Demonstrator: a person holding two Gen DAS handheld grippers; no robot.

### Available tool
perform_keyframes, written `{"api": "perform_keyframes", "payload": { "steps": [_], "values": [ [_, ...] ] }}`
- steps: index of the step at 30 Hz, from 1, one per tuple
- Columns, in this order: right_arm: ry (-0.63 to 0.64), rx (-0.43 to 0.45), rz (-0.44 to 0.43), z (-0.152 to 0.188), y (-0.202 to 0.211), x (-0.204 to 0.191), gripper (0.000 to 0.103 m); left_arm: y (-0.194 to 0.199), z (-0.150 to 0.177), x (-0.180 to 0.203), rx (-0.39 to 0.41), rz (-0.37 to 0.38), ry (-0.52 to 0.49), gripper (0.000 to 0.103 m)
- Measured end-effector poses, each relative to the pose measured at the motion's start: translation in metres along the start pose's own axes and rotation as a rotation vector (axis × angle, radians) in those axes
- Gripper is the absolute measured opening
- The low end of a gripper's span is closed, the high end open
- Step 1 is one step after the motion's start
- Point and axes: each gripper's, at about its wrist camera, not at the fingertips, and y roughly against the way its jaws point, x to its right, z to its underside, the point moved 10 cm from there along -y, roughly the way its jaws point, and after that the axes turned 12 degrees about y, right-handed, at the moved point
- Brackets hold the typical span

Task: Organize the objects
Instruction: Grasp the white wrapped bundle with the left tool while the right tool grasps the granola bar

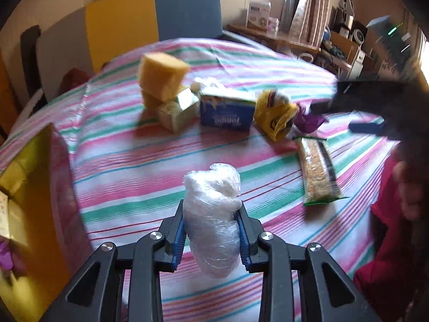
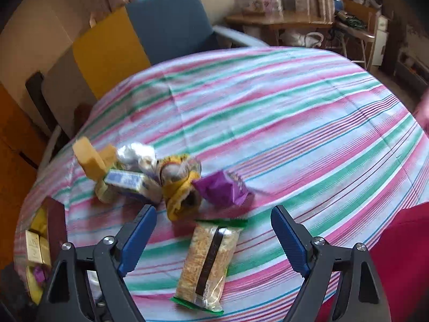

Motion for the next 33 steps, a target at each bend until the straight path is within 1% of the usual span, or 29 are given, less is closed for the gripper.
{"api": "perform_keyframes", "payload": {
  "steps": [2, 5, 7, 10, 13, 14, 16, 17, 18, 20, 21, 24, 27, 30, 33],
  "values": [
    [0.021, -0.062, 0.029, 0.008, -0.010, -0.002, 0.088, 0.014, -0.003, -0.005, 0.028, 0.006, 0.003, 0.032],
    [0.053, -0.125, 0.057, 0.017, -0.019, -0.005, 0.088, 0.036, -0.010, -0.015, 0.076, 0.016, 0.011, 0.032],
    [0.070, -0.164, 0.074, 0.023, -0.025, -0.006, 0.088, 0.048, -0.010, -0.022, 0.095, 0.014, 0.025, 0.032],
    [0.102, -0.215, 0.072, 0.032, -0.032, -0.013, 0.088, 0.063, -0.014, -0.035, 0.113, 0.017, 0.058, 0.032],
    [0.131, -0.261, 0.081, 0.042, -0.039, -0.020, 0.086, 0.076, -0.016, -0.057, 0.131, 0.015, 0.099, 0.032],
    [0.145, -0.278, 0.082, 0.046, -0.042, -0.023, 0.084, 0.080, -0.016, -0.064, 0.135, 0.012, 0.111, 0.032],
    [0.182, -0.310, 0.092, 0.054, -0.048, -0.029, 0.076, 0.092, -0.015, -0.086, 0.148, -0.005, 0.141, 0.032],
    [0.214, -0.331, 0.107, 0.058, -0.052, -0.032, 0.062, 0.098, -0.013, -0.098, 0.151, -0.016, 0.161, 0.032],
    [0.251, -0.331, 0.130, 0.060, -0.053, -0.035, 0.056, 0.104, -0.010, -0.114, 0.154, -0.031, 0.186, 0.032],
    [0.286, -0.313, 0.107, 0.061, -0.051, -0.044, 0.041, 0.115, -0.002, -0.146, 0.157, -0.075, 0.232, 0.032],
    [0.301, -0.309, 0.108, 0.061, -0.051, -0.045, 0.040, 0.121, 0.004, -0.167, 0.154, -0.106, 0.262, 0.032],
    [0.327, -0.305, 0.112, 0.063, -0.050, -0.047, 0.039, 0.138, 0.022, -0.222, 0.146, -0.188, 0.348, 0.032],
    [0.335, -0.306, 0.114, 0.065, -0.049, -0.047, 0.039, 0.146, 0.037, -0.261, 0.132, -0.251, 0.401, 0.032],
    [0.343, -0.306, 0.119, 0.066, -0.048, -0.047, 0.039, 0.146, 0.052, -0.293, 0.103, -0.293, 0.458, 0.032],
    [0.347, -0.305, 0.122, 0.067, -0.047, -0.046, 0.039, 0.141, 0.059, -0.306, 0.079, -0.311, 0.482, 0.032]
  ]
}}
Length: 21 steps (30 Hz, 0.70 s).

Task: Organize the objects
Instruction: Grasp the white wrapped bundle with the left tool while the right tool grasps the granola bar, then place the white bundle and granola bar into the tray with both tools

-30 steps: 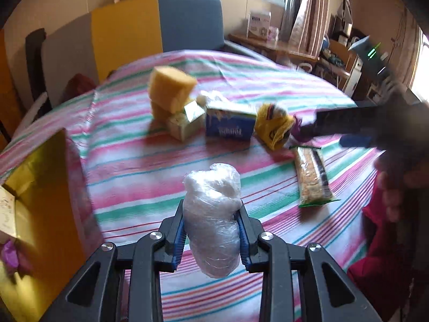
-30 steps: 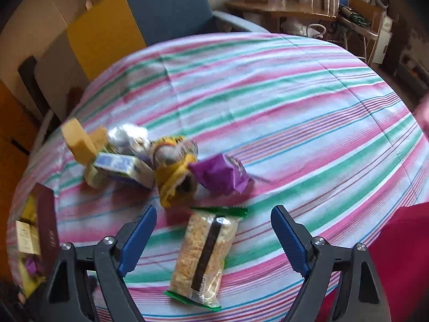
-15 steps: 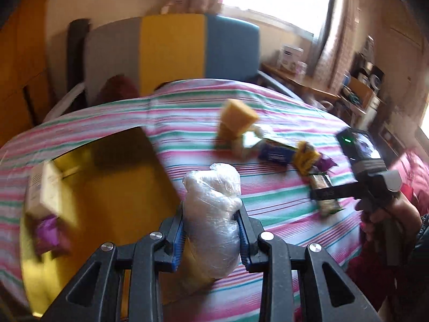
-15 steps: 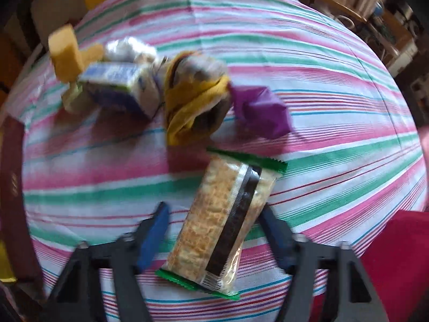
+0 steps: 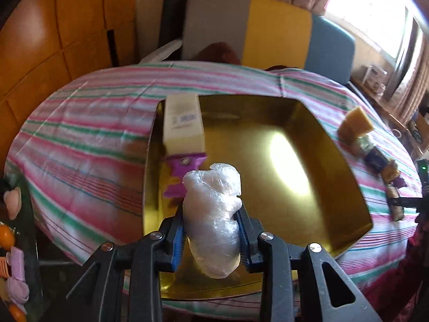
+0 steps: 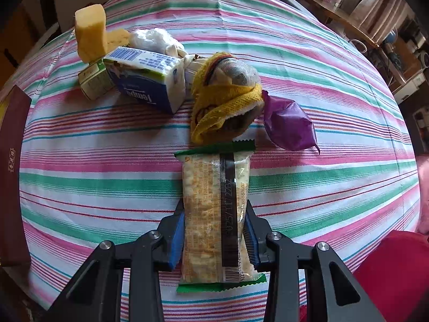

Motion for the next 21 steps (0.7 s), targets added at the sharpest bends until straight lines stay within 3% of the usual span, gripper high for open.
{"api": "perform_keyframes", "payload": {
  "steps": [7, 15, 21],
  "values": [
    [0.011, 0.002, 0.010, -0.005, 0.001, -0.005, 0.039, -0.021, 0.017, -0.007, -0.056, -0.056, -0.007, 0.034],
    [0.019, 0.005, 0.013, -0.008, -0.004, -0.009, 0.038, -0.025, 0.022, -0.019, -0.053, -0.130, -0.036, 0.042],
    [0.030, 0.015, 0.015, -0.009, -0.004, -0.010, 0.036, -0.010, 0.018, -0.025, -0.013, -0.120, -0.013, 0.042]
  ]
}}
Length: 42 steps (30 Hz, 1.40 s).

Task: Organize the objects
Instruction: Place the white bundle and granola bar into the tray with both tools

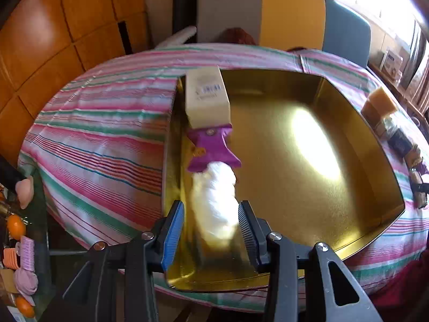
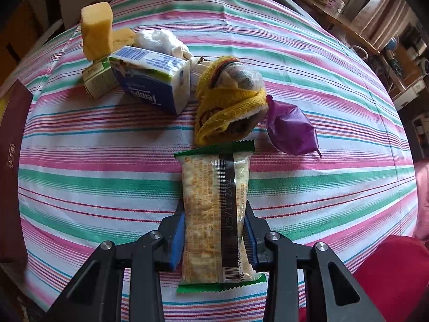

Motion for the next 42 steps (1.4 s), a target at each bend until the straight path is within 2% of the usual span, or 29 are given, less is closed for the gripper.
{"api": "perform_keyframes", "payload": {
  "steps": [5, 12, 15, 20, 23, 28, 32, 37, 42],
  "values": [
    [0.004, 0.035, -0.019, -0.004, 0.004, -0.007, 0.034, 0.019, -0.018, -0.015, 0.069, 0.004, 0.046, 0.042],
    [0.015, 0.178, -0.107, -0.020, 0.051, -0.038, 0.034, 0.026, -0.033, -0.033, 0.114, 0.002, 0.102, 0.042],
    [0.080, 0.265, -0.178, -0.039, 0.088, -0.082, 0.034, 0.026, -0.032, -0.038, 0.116, 0.003, 0.124, 0.042],
    [0.276, 0.336, -0.324, -0.061, 0.131, -0.206, 0.034, 0.027, -0.033, -0.049, 0.128, 0.000, 0.153, 0.042],
    [0.411, 0.314, -0.393, -0.060, 0.134, -0.291, 0.034, 0.026, -0.035, -0.057, 0.131, -0.002, 0.177, 0.042],
    [0.577, 0.205, -0.374, -0.041, 0.105, -0.393, 0.035, 0.022, -0.034, -0.068, 0.125, 0.003, 0.215, 0.042],
    [0.625, 0.123, -0.353, -0.028, 0.079, -0.429, 0.037, 0.017, -0.032, -0.074, 0.110, 0.007, 0.234, 0.042],
    [0.616, 0.095, -0.526, -0.011, 0.083, -0.466, 0.044, 0.013, -0.030, -0.078, 0.100, 0.001, 0.246, 0.042],
    [0.602, 0.118, -0.550, -0.008, 0.085, -0.467, 0.047, 0.015, -0.029, -0.070, 0.106, 0.003, 0.222, 0.042]
  ]
}}
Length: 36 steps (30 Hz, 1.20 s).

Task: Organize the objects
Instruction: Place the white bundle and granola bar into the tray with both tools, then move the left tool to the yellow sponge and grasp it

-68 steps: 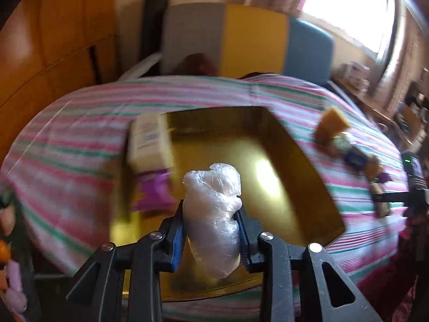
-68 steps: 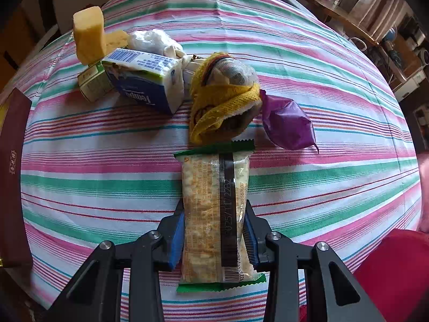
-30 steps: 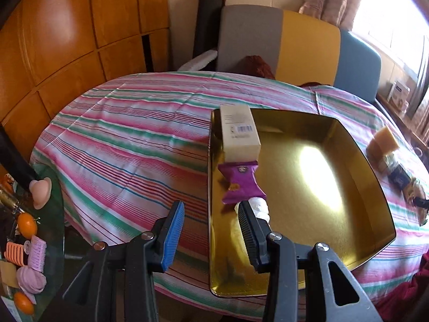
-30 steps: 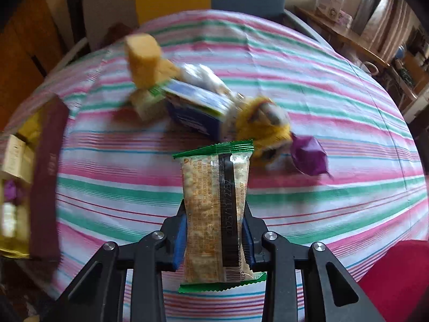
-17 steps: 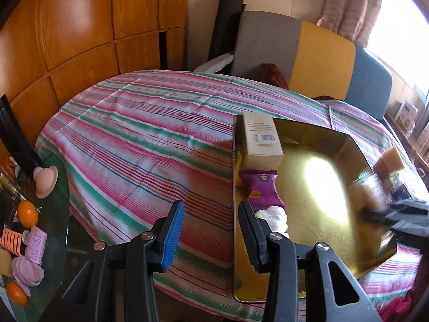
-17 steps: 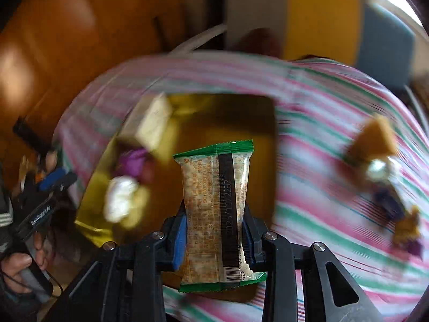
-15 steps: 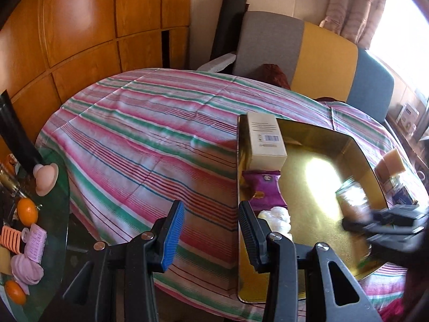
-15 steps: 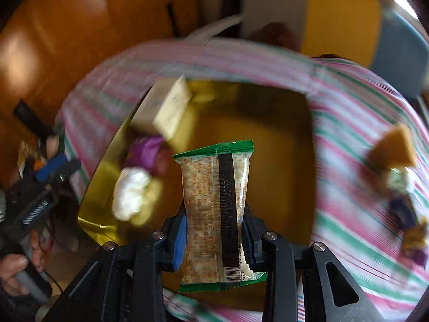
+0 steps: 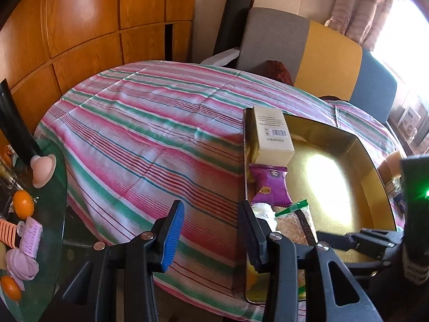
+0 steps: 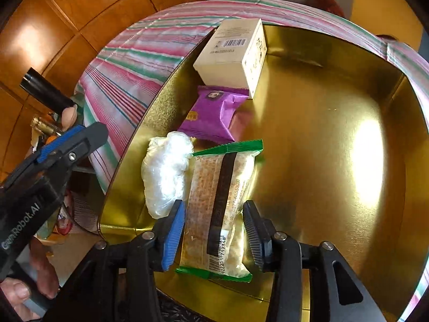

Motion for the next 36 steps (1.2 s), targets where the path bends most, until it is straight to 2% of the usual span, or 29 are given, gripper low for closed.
{"api": "perform_keyframes", "payload": {
  "steps": [6, 10, 15, 23, 30, 34, 36],
  "values": [
    [-0.030, 0.107, 0.011, 0.000, 0.031, 0.014, 0.062, 0.009, 0.003, 0.019, 0.022, 0.013, -0.063, 0.042],
    [-0.041, 0.167, 0.065, 0.005, 0.059, 0.039, 0.068, 0.015, 0.005, 0.033, 0.031, 0.026, -0.097, 0.042],
    [-0.046, 0.214, 0.162, 0.018, 0.101, 0.078, 0.070, 0.022, 0.011, 0.052, 0.035, 0.046, -0.148, 0.042],
    [-0.142, 0.235, 0.356, 0.062, 0.162, 0.178, 0.073, 0.028, 0.024, 0.098, 0.025, 0.085, -0.243, 0.042],
    [-0.261, 0.227, 0.562, 0.113, 0.212, 0.287, 0.080, 0.032, 0.036, 0.153, 0.018, 0.134, -0.345, 0.042],
    [-0.380, 0.238, 0.684, 0.158, 0.234, 0.353, 0.080, 0.033, 0.045, 0.189, -0.003, 0.183, -0.395, 0.042],
    [-0.517, 0.249, 0.715, 0.186, 0.243, 0.382, 0.080, 0.034, 0.048, 0.210, -0.014, 0.211, -0.415, 0.042]
  ]
}}
